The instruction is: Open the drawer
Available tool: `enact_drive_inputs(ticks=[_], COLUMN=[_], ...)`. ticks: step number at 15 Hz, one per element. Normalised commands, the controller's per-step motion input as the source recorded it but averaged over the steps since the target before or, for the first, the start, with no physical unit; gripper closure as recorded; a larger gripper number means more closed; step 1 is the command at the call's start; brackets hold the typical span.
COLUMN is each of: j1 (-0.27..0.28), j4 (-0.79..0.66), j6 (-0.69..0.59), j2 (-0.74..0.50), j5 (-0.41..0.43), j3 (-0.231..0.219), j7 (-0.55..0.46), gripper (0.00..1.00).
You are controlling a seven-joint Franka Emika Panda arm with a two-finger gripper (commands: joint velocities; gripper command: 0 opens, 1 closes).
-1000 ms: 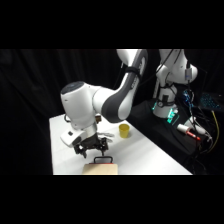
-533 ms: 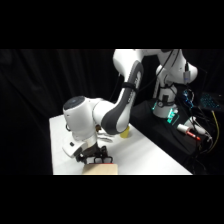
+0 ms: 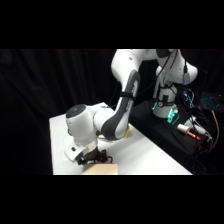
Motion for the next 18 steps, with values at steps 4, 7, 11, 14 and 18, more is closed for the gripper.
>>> enact_drive_inputs(ticks=[4,7,11,14,18], j1=[-0.069,-0.097,-0.102,-0.097,-0.107], j4=[0.03,-0.05,-0.08,-0.09,-0.13], j6=[0.11,0.13,0.15,0.17,0.17], j2=[-0.02,-0.07,-0.06,-0.05,-0.09], j5=[-0.112,-0.104,-0.108,-0.134,-0.143], j3=[-0.059,-0.047,-0.046,-0.058,-0.045], j7=[0.02,0.03,0.0,-0.01,-0.05], gripper=[0.0,0.0,0.0,0.0,0.0])
